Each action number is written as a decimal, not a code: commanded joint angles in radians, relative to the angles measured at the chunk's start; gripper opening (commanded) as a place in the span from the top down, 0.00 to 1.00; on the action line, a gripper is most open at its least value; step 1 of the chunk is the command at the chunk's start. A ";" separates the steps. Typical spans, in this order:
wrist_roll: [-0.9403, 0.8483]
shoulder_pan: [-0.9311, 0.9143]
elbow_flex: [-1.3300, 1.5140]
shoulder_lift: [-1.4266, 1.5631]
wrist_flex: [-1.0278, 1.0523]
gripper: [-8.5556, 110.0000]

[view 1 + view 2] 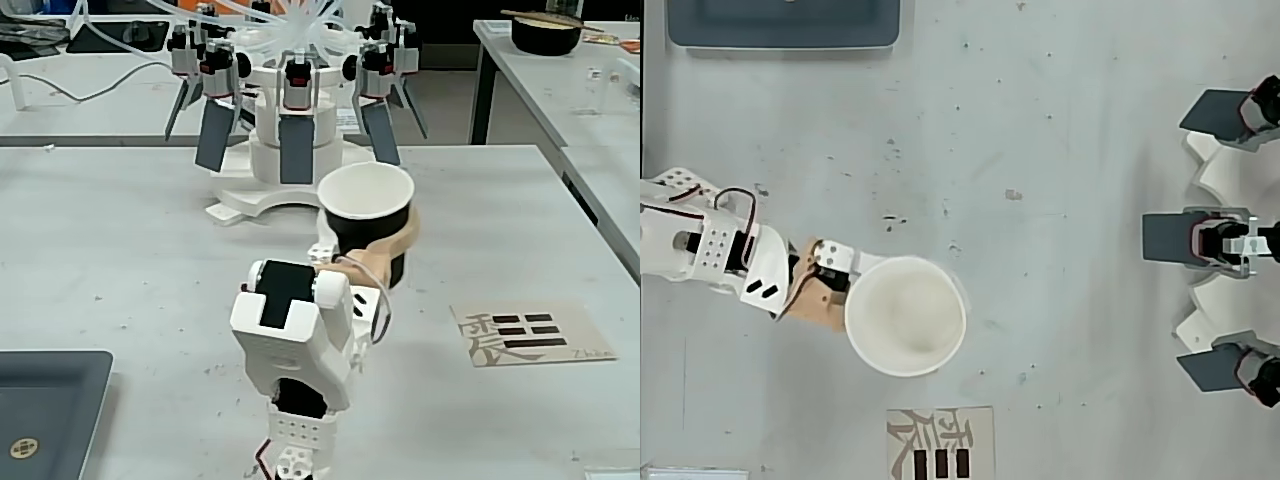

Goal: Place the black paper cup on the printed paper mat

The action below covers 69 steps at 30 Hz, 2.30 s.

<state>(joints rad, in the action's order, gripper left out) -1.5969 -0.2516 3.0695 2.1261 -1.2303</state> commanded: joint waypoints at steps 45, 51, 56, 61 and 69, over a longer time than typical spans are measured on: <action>0.051 -0.453 -0.927 -0.925 -0.034 0.87; 0.051 -0.460 -1.049 -1.035 -0.023 0.87; 0.051 -0.466 -1.112 -1.103 -0.018 0.87; 0.057 -0.466 -1.129 -1.141 -0.015 0.87; 0.077 -0.463 -1.129 -1.186 -0.026 0.87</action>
<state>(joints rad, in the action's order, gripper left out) -1.5294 -0.7041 1.9804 0.9311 -1.2395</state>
